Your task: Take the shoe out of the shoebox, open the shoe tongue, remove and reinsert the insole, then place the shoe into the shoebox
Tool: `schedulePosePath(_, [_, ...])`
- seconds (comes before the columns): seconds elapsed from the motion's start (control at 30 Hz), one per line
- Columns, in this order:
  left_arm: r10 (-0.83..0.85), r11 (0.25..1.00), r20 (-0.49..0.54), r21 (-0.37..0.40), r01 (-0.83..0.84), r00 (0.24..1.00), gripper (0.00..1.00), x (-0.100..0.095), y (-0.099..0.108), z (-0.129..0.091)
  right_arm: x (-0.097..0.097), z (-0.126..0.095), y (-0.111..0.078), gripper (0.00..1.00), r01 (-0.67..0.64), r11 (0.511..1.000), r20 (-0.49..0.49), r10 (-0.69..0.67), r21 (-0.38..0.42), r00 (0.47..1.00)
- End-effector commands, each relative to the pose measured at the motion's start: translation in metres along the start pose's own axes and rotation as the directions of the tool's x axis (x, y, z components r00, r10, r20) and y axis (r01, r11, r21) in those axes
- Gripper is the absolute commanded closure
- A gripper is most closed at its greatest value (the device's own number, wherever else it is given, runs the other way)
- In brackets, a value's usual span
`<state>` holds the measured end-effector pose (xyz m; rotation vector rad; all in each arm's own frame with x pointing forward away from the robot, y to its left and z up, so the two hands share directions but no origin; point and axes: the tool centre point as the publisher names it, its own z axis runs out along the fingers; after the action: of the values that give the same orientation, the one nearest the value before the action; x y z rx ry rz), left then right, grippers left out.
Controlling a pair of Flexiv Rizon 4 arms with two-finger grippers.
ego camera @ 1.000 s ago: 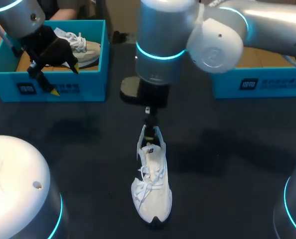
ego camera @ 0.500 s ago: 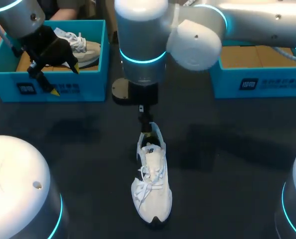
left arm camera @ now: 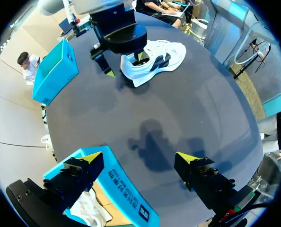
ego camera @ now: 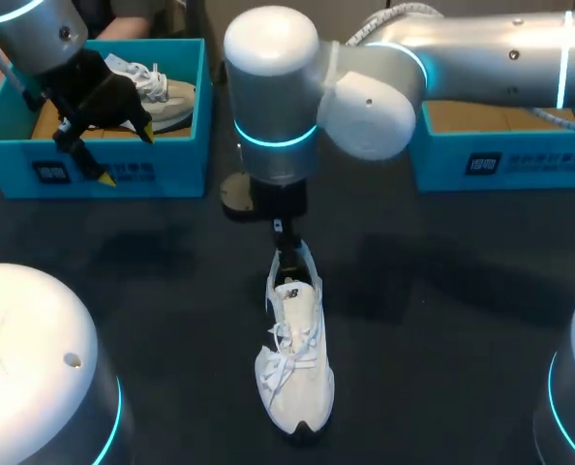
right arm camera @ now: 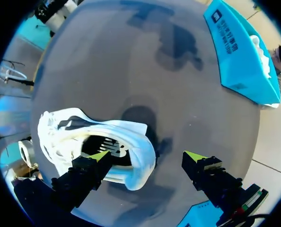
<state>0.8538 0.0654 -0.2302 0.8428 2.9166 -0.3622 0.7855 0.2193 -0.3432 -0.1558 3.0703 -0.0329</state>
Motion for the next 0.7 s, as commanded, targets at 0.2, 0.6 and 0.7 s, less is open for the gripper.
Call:
schedulePosePath(0.2, [0.001, 1.000, 0.001, -0.002, -0.001, 1.000, 0.00, 0.001, 0.000, 0.000, -0.006, 0.020, 0.000, 0.00, 0.034, 0.999, -0.011, -0.035, -0.003, 0.999])
schedulePosePath(0.6, [0.001, 1.000, 0.001, -0.002, -0.001, 1.000, 0.00, 0.001, 0.000, 0.000, -0.005, 0.046, -0.009, 0.00, 0.015, 0.999, -0.037, -0.017, -0.046, 0.999])
schedulePosePath(0.7, [0.001, 1.000, 0.001, -0.002, -0.001, 1.000, 0.00, 0.001, 0.000, 0.000, -0.005, 0.049, -0.008, 0.00, 0.015, 0.999, -0.039, -0.017, -0.052, 0.999])
